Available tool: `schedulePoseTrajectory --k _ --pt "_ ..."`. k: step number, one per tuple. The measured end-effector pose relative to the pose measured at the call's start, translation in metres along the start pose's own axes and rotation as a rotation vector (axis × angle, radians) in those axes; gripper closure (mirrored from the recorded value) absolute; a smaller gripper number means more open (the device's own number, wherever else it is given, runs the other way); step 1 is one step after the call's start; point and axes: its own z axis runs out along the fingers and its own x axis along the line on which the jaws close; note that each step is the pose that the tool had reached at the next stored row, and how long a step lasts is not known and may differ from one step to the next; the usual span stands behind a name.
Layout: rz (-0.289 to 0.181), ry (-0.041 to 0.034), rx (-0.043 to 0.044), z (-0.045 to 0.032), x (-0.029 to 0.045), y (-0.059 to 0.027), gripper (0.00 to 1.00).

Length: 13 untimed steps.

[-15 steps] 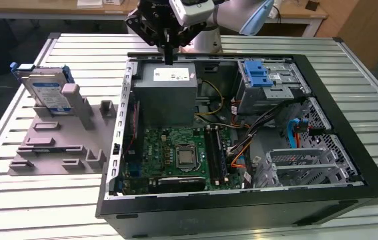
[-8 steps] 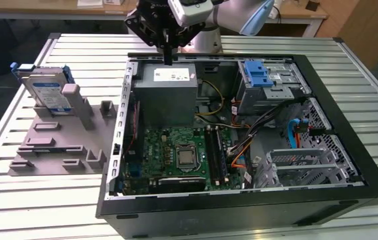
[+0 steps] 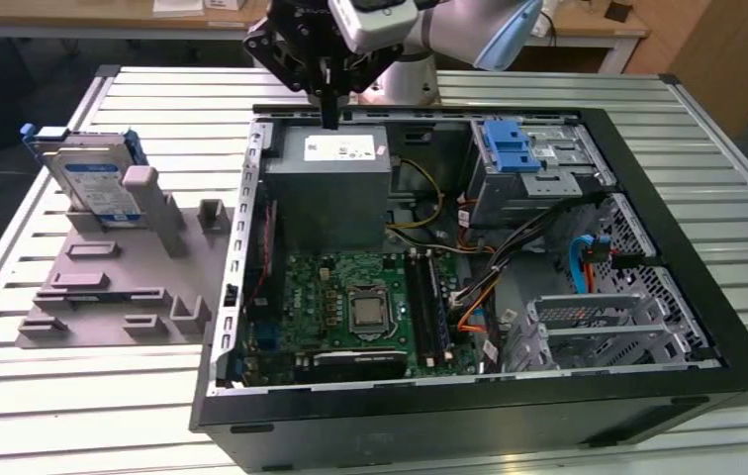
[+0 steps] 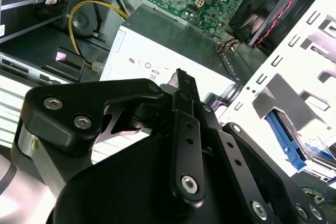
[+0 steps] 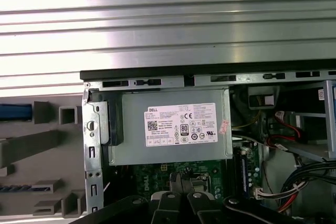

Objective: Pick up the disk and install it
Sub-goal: 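Reach for the disk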

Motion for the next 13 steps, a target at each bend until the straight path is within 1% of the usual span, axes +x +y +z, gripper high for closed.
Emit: schedulePoseTrajectory --k 13 --pt "0.000 0.0001 0.0000 0.0004 0.0053 -0.0004 0.89"
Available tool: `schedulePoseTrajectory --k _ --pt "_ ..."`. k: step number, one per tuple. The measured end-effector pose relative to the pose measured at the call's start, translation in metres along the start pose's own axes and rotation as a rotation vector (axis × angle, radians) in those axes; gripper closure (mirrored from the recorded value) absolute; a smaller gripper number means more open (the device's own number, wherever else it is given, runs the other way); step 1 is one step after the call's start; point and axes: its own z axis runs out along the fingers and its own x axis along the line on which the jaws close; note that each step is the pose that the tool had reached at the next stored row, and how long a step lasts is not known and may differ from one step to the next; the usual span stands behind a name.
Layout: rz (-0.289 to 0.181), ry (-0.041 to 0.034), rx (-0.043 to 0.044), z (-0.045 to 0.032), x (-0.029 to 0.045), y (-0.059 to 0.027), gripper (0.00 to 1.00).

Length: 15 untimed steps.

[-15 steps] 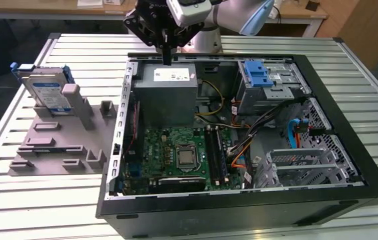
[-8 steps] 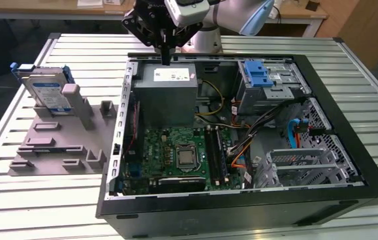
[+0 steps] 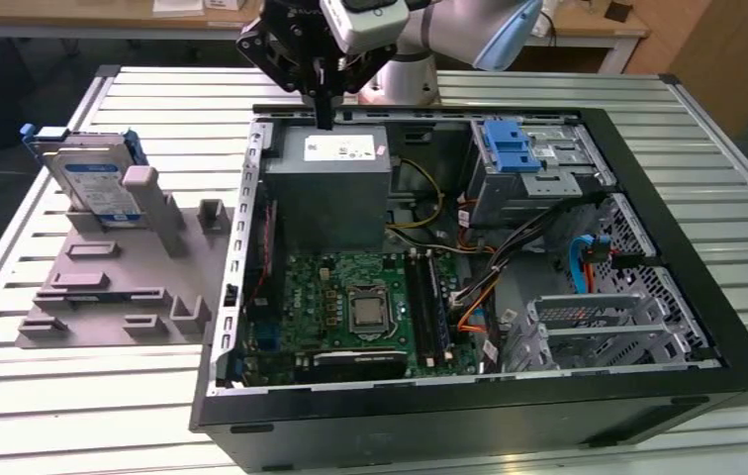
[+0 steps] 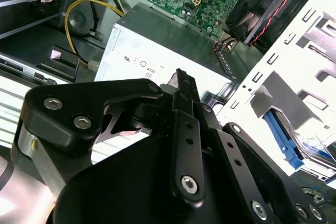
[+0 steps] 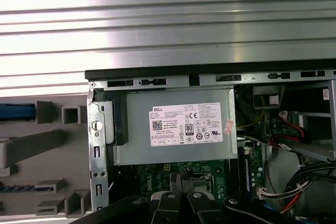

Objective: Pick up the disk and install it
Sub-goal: 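Reach for the disk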

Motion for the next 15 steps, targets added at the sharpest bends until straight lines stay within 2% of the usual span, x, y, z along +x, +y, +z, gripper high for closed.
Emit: schedulePoseTrajectory --k 15 --pt "0.000 0.0000 0.0000 0.0004 0.0113 -0.0007 0.89"
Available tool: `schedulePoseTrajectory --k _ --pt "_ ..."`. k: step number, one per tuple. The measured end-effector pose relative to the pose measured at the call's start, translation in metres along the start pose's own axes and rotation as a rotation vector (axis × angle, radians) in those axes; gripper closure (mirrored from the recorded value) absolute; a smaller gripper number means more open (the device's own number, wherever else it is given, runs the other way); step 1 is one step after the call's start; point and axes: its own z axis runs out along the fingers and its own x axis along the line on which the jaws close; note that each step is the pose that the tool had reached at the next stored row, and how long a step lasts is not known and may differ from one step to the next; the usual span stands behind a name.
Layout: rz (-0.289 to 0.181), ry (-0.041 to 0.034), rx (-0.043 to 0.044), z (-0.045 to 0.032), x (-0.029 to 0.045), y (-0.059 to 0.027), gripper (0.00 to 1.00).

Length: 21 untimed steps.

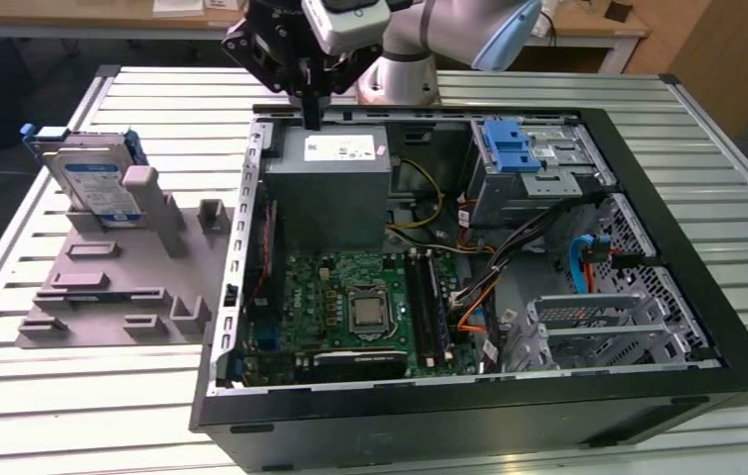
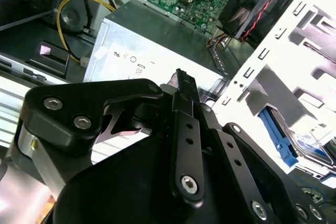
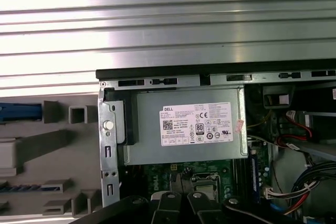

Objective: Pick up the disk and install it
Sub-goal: 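Reach for the disk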

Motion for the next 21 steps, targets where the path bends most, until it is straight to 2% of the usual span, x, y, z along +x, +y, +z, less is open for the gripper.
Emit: schedulePoseTrajectory --k 21 --pt "0.000 0.0024 0.0002 0.0012 0.0118 -0.0006 0.89"
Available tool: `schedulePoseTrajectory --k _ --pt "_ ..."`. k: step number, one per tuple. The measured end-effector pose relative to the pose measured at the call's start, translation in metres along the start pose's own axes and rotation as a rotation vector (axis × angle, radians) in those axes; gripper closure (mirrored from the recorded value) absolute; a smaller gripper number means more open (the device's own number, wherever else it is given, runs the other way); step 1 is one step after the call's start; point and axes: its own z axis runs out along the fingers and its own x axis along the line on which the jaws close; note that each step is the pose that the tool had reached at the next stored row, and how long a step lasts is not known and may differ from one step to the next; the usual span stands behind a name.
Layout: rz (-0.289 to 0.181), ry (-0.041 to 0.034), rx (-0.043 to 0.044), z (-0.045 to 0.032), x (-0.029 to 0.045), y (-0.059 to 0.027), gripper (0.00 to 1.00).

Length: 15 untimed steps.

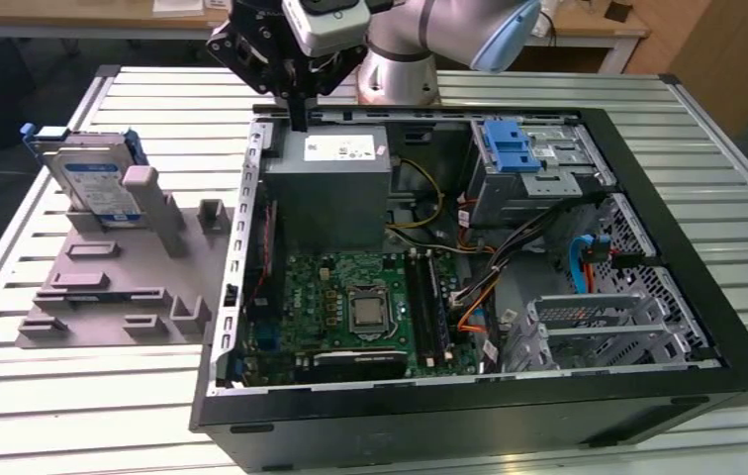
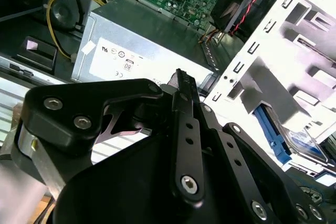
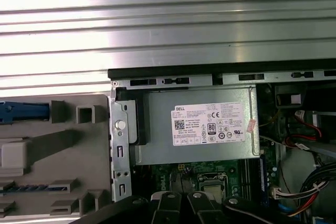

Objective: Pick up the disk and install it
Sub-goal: 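Reach for the disk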

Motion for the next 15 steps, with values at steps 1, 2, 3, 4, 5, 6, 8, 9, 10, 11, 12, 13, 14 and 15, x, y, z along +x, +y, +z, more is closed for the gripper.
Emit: schedulePoseTrajectory --k 1,2,3,4,5,6,8,9,10,11,12,13,14,15 --pt "0.000 0.0002 -0.0001 0.0001 0.0005 0.0000 0.89" --pt "0.000 0.0006 0.0000 0.0002 0.0009 0.0000 0.89" --pt "0.000 0.0010 0.0002 0.0002 0.0014 0.0000 0.89" --pt "0.000 0.0010 0.0000 0.0004 0.0019 0.0000 0.89" --pt "0.000 0.0014 0.0001 0.0004 0.0024 0.0000 0.89" --pt "0.000 0.0016 0.0001 0.0005 0.0028 0.0000 0.89" --pt "0.000 0.0023 0.0002 0.0007 0.0037 0.0000 0.89" --pt "0.000 0.0026 0.0002 0.0007 0.0041 0.0000 0.89" --pt "0.000 0.0029 0.0002 0.0008 0.0045 0.0000 0.89" --pt "0.000 0.0031 0.0002 0.0009 0.0049 0.0000 0.89" --pt "0.000 0.0033 0.0003 0.0009 0.0054 0.0000 0.89" --pt "0.000 0.0035 0.0003 0.0010 0.0058 0.0000 0.89" --pt "0.000 0.0036 0.0002 0.0011 0.0064 0.0000 0.89" --pt "0.000 0.0038 0.0003 0.0012 0.0069 -0.0001 0.89"
